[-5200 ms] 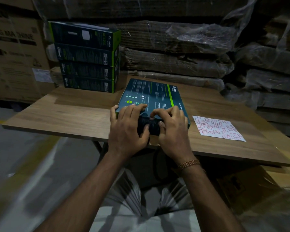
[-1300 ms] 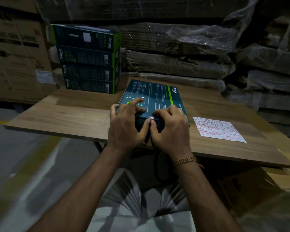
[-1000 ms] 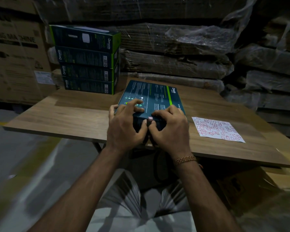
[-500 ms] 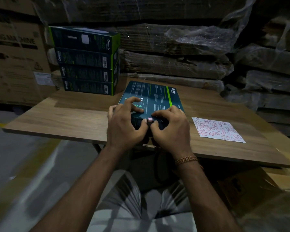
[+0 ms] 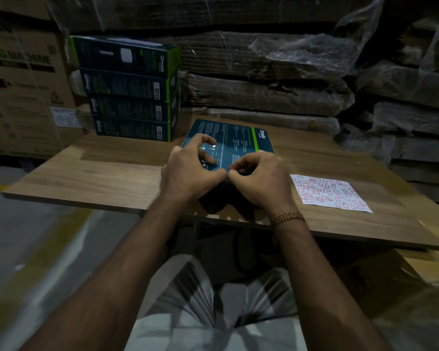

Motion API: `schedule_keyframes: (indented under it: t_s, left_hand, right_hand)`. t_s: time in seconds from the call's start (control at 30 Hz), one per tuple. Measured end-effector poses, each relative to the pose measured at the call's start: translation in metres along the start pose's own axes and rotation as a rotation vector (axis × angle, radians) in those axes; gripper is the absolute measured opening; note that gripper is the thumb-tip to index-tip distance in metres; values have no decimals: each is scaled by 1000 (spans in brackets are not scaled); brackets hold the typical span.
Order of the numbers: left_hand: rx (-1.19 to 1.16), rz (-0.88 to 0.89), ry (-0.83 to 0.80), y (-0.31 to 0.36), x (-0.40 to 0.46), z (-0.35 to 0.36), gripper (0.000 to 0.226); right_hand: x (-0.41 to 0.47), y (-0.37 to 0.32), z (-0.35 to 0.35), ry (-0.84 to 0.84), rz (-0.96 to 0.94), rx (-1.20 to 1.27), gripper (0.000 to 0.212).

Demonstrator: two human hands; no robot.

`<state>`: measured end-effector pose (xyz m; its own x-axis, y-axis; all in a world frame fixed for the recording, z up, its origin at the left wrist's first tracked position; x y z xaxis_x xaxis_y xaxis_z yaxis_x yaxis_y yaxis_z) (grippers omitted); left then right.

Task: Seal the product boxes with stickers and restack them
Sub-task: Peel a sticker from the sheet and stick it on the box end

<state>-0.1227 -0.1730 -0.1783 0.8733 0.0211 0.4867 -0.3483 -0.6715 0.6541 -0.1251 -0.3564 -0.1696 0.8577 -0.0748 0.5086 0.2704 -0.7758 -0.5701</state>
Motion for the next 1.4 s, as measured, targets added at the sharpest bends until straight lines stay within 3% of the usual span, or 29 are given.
schedule_keyframes:
  t_s: [0.23, 0.43, 0.6, 0.73, 0.8, 0.87, 0.93, 1.0, 1.13, 1.23, 1.33, 1.4]
  left_hand:
    - [-31, -40, 71, -8, -1, 2, 47]
    - [-4, -26, 7, -3, -1, 3, 65]
    - [-25, -23, 87, -5, 0, 2, 50]
    - [-24, -48, 165, -13, 1, 0, 47]
    - [-40, -92, 221, -19, 1, -4, 49]
    - [-88, -143, 257, -25, 2, -9, 54]
    - [-153, -220, 221, -32, 4, -8, 61]
    - [-245, -338, 122, -36, 6, -3, 67]
    - [-392, -495, -8, -45, 18, 1, 43]
    - [-460, -516, -28, -44, 19, -2, 48]
    - [-537, -481, 0, -37, 18, -5, 35]
    - [-537, -399, 8, -31, 24, -8, 35]
  right_hand:
    - [2, 8, -2, -38, 40, 27, 7]
    - [-1, 3, -2, -45, 27, -20, 17]
    - [-6, 2, 0, 21, 56, -24, 10]
    - [-8, 7, -7, 36, 83, 187, 5]
    - [-12, 16, -14, 188, 117, 154, 15]
    - [-17, 26, -19, 277, 193, -56, 40]
    - [-18, 37, -17, 178, 304, -131, 66]
    - [-12, 45, -16, 34, 393, -45, 80]
    - [11, 58, -12, -147, 511, 158, 63]
    - [24, 72, -7, -154, 523, 227, 57]
    - [24, 72, -14, -125, 505, 302, 48]
    - [24, 69, -20, -76, 480, 345, 66]
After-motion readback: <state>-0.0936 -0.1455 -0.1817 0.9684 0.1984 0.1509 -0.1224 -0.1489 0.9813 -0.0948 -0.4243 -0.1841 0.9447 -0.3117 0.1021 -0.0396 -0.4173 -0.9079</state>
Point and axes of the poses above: each hand's wrist, its own x-axis towards the middle knuckle, its own z-axis out of the palm, y = z × x, the point moved 4 cm from there along x, towards the middle knuckle, and after that the axes turned 3 degrees about z, right-handed, at the moved point
